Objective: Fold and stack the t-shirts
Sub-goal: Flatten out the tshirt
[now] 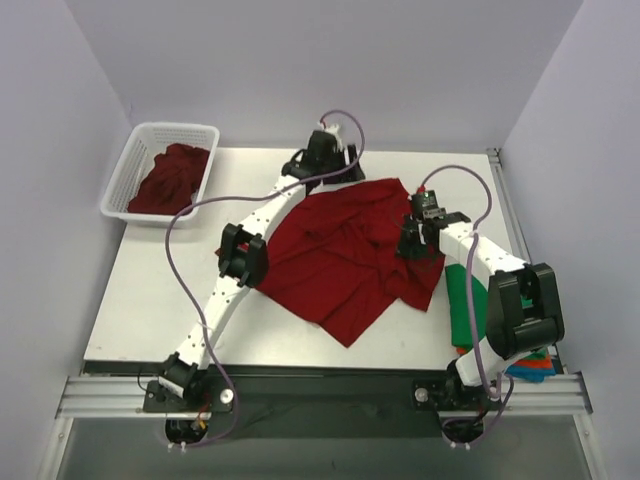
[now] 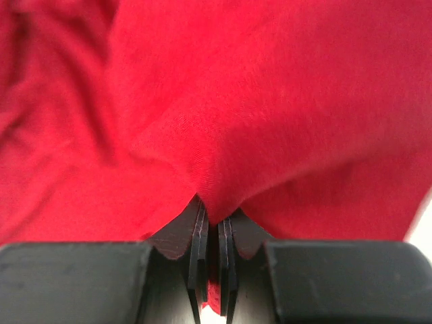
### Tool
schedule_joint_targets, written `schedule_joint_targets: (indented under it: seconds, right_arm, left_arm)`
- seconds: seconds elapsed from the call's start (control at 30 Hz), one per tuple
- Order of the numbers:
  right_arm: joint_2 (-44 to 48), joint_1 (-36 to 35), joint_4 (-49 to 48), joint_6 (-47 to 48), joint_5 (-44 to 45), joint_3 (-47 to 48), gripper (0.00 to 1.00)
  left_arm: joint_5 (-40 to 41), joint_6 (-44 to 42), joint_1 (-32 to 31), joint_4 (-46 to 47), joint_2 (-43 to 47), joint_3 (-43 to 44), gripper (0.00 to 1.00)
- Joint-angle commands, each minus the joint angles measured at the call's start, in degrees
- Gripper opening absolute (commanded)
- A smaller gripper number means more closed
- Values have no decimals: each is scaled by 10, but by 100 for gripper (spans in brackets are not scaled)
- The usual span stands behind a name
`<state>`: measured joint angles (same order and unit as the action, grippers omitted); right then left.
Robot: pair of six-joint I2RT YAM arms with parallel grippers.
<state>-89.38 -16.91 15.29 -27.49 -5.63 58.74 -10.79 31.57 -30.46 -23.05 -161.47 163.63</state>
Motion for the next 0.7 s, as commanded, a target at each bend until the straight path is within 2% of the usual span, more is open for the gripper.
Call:
schedule_joint_targets:
  seconds: [0.0,0.03,0.07,0.1,0.13,0.17,0.2,0.27,0.3,0.43,0.67]
  right_arm:
    - [8,34,-19,-26,-40,-12,0]
    - [13,37,-18,-28,-34,-16,0]
    - [24,41,-18,-30,-26,-20,0]
    - [29,46,-18,-32,-23,-27,0]
    - [34,49,-14,-39,-18,-29,0]
    - [45,51,-13,-42,-14,-35,0]
    - [49,60,-13,-45,-19,-42,0]
    - [60,65,-12,-51,-21,-49,0]
    - [64,67,-11,-51,-20,-52,0]
    - [81,82,-10,-52,-14,-66,0]
    - [104,88,-6,-52,-21,-88,0]
  left_arm:
    - [-18,9,-21,-94,120,-26,79]
    - [-4,-8,-35,-42,219,-98,79]
    - [15,-5,-41,2,279,-303,79]
    - [63,4,-48,42,338,-387,79]
    - [97,40,-52,70,434,-467,79]
    - [136,61,-52,58,473,-520,78]
    - [191,80,-53,42,504,-604,73]
    - [235,113,-57,13,584,-680,65]
    - [251,118,-54,13,606,-757,56]
    - [273,152,-38,-2,678,-885,52]
    - [287,169,-10,-3,692,-981,46]
